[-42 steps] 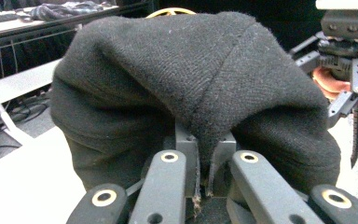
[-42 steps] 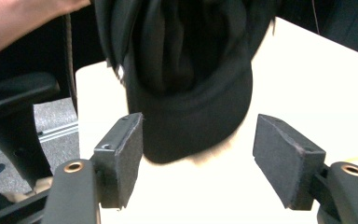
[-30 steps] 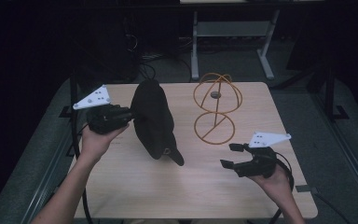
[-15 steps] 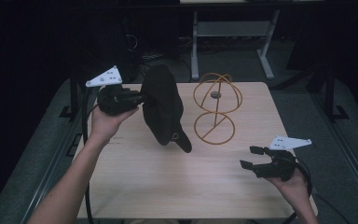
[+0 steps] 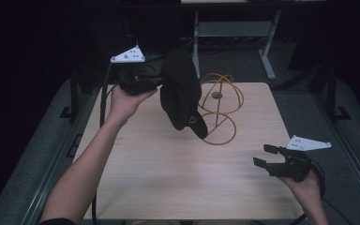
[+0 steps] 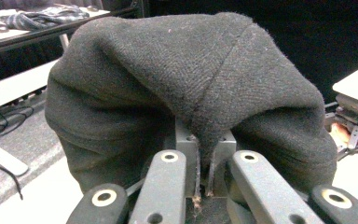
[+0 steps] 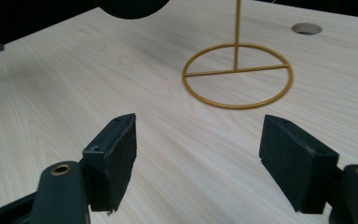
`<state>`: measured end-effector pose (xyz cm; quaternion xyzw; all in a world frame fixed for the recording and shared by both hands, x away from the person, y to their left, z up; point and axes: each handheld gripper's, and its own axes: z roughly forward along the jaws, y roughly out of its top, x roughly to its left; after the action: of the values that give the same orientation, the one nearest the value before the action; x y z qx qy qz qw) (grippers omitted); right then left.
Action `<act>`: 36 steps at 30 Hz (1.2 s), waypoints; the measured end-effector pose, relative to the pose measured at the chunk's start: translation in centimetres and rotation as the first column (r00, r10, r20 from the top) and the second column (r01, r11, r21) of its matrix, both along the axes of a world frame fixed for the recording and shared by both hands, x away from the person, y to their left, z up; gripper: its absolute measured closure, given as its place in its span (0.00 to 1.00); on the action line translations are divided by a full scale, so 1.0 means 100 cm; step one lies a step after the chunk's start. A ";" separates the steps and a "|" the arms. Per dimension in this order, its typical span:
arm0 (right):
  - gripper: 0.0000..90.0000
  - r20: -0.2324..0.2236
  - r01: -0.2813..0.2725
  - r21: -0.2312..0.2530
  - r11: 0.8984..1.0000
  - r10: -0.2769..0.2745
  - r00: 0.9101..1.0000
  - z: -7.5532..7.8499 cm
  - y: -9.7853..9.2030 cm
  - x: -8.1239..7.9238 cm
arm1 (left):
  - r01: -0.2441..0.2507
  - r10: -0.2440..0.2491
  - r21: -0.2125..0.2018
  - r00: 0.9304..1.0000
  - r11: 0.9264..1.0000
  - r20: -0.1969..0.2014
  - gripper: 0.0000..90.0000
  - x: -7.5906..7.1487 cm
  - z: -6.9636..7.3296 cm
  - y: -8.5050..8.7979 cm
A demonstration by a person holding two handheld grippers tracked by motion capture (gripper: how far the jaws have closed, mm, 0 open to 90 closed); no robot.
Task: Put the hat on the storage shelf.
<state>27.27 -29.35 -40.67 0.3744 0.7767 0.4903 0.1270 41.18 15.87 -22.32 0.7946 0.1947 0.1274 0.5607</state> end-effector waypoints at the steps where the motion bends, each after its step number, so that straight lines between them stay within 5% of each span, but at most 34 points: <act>1: 0.30 0.003 0.005 0.004 1.000 -0.005 1.000 0.000 -0.001 0.000 | 0.004 -0.004 0.004 1.000 1.000 0.001 0.96 0.003 0.003 -0.003; 9: 0.29 0.018 0.030 0.050 0.998 -0.031 0.999 0.002 -0.011 0.001 | 0.024 -0.025 0.035 1.000 0.999 0.008 0.96 0.017 0.026 -0.031; 16: 0.29 0.025 0.044 0.076 0.996 -0.046 0.999 0.002 -0.017 0.002 | 0.060 -0.062 0.125 0.998 0.990 0.010 0.96 0.028 0.044 -0.068; 22: 0.29 0.019 0.052 0.088 0.995 -0.054 0.998 0.001 -0.021 0.001 | 0.076 -0.070 0.161 0.997 0.984 -0.040 0.95 0.041 0.039 -0.096; 36: 0.29 0.011 0.059 0.100 0.993 -0.061 0.998 -0.003 -0.024 0.001 | 0.088 -0.063 0.190 0.989 0.978 -0.132 0.95 0.060 0.025 -0.128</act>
<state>27.38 -31.79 -40.96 0.4000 0.7387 0.5271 0.1284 47.14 3.07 -19.80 0.8591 0.1856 0.0745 0.4711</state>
